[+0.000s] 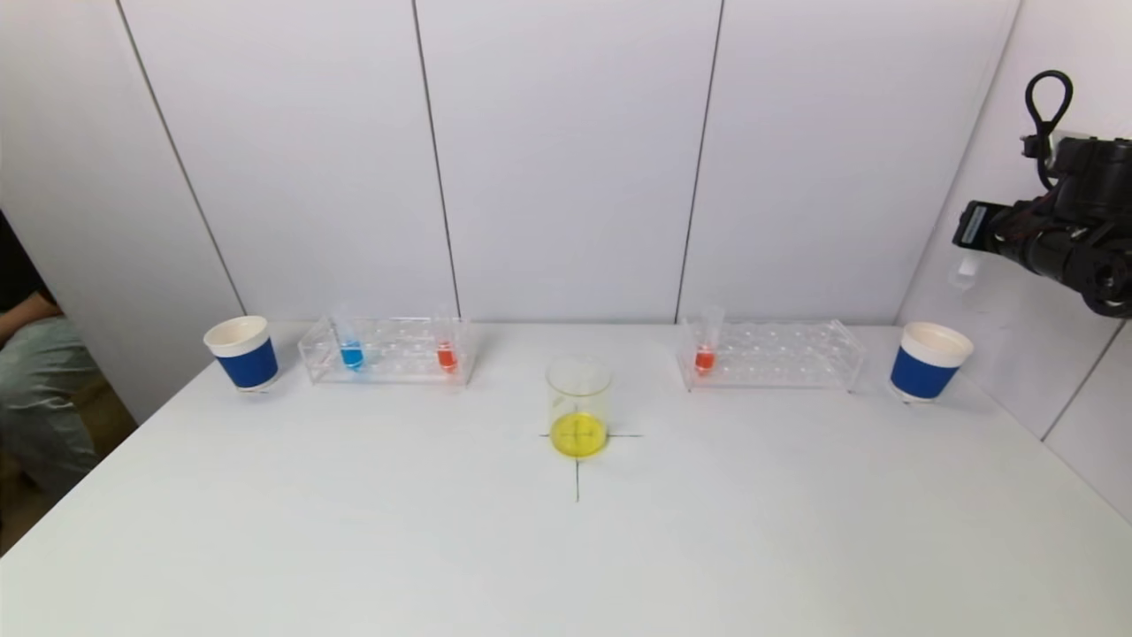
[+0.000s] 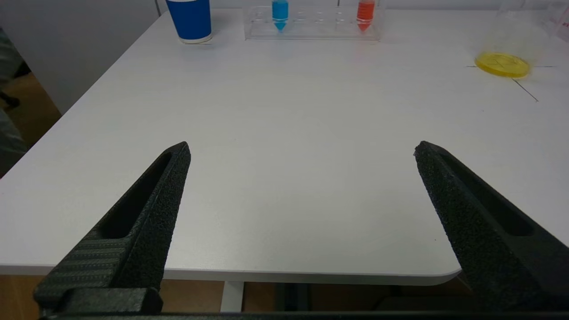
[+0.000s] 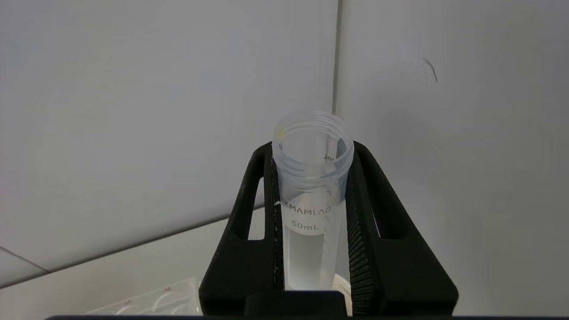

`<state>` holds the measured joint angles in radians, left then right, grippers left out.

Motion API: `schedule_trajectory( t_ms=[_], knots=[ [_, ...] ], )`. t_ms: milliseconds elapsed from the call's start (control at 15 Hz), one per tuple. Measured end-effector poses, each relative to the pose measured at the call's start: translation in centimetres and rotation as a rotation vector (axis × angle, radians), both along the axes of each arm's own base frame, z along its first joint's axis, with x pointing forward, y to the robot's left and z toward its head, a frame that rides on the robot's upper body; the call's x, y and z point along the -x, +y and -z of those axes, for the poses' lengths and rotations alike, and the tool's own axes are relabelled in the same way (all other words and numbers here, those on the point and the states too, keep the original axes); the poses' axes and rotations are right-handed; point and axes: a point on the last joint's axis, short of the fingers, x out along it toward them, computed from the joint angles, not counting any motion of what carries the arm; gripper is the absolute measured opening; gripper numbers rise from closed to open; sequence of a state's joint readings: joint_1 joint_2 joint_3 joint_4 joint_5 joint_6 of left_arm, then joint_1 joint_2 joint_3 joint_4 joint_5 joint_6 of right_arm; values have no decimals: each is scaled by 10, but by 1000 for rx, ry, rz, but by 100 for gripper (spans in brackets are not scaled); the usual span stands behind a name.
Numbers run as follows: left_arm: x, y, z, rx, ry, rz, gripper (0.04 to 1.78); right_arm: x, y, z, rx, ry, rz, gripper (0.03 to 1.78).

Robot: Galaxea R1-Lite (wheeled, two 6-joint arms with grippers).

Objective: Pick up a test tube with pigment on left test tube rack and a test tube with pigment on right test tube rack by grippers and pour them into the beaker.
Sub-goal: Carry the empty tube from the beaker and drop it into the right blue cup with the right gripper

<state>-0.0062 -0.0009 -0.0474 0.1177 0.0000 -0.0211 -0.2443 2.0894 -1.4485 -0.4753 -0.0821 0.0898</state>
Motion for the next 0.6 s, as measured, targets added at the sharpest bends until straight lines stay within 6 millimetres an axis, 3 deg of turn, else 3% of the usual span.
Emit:
schedule_trajectory(
  t_ms=[333,600],
  knots=[
    [0,0,0,0,0,0,176,-2,-3,36,-6,24,6,46],
    [0,0,0,0,0,0,176,-1,-7,53,-25,70,0,46]
  ],
)
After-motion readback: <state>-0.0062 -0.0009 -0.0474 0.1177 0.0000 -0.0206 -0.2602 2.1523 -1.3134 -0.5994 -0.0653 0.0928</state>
